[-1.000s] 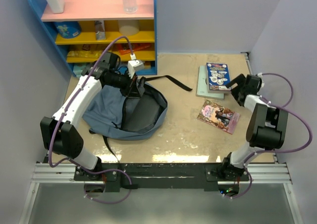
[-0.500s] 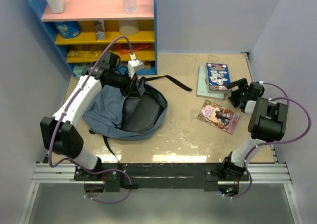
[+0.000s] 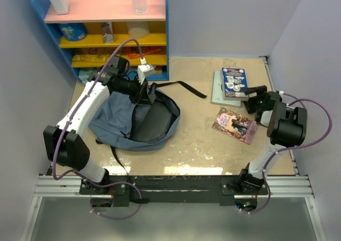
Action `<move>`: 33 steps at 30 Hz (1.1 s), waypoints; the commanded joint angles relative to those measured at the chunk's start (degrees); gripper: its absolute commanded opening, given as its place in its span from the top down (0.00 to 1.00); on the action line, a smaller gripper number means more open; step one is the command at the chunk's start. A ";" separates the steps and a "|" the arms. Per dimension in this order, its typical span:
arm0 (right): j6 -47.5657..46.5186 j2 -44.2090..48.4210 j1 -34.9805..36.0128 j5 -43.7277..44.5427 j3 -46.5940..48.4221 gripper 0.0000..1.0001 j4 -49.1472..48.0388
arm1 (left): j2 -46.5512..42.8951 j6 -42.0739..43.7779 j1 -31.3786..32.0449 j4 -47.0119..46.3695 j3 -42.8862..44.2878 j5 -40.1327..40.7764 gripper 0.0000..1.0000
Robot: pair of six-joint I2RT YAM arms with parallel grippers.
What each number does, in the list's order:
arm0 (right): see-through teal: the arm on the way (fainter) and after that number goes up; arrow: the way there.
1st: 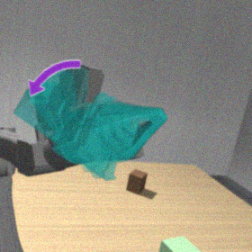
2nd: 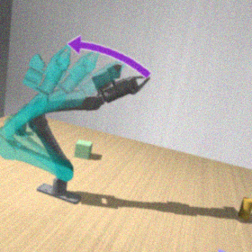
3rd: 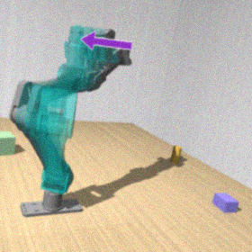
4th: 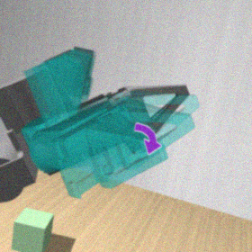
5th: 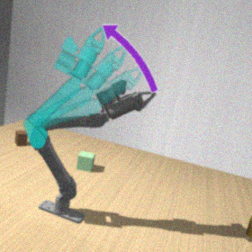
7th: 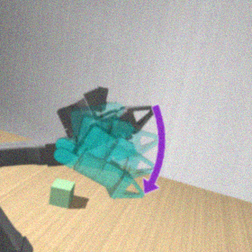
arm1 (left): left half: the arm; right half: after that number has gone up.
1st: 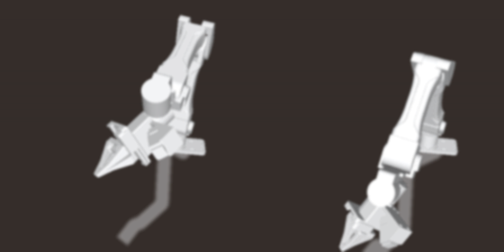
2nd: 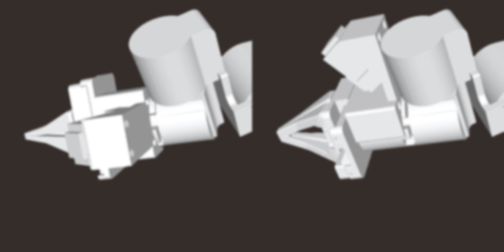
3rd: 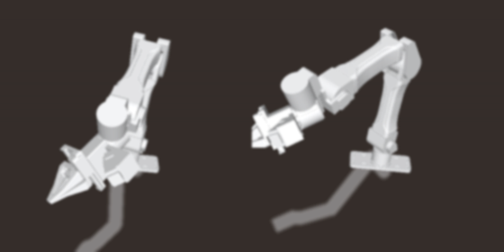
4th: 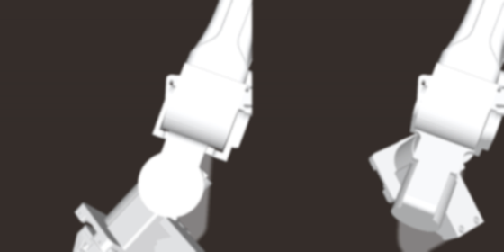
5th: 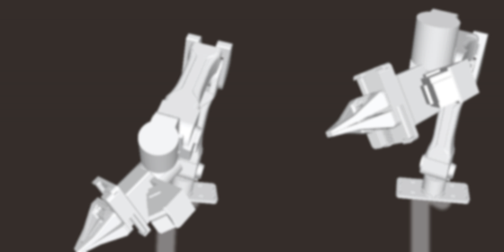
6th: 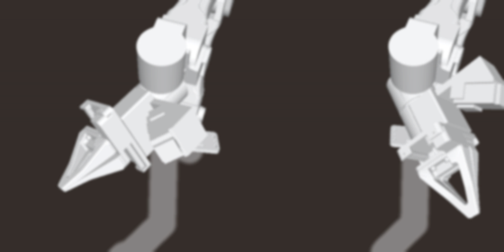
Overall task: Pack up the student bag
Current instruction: Pick up the book from the center of the board.
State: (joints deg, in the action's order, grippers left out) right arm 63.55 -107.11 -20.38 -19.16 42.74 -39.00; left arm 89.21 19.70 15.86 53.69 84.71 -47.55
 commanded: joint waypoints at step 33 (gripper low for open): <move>15.37 23.43 9.38 -6.76 -18.03 1.00 -16.79 | -1.32 -0.54 -0.30 -0.52 -0.86 -2.11 1.00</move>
State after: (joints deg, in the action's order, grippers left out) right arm 73.23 -87.68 -15.16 -18.81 26.55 -44.64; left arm 89.21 19.55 15.88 53.67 84.40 -47.62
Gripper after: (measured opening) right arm 0.273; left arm 0.050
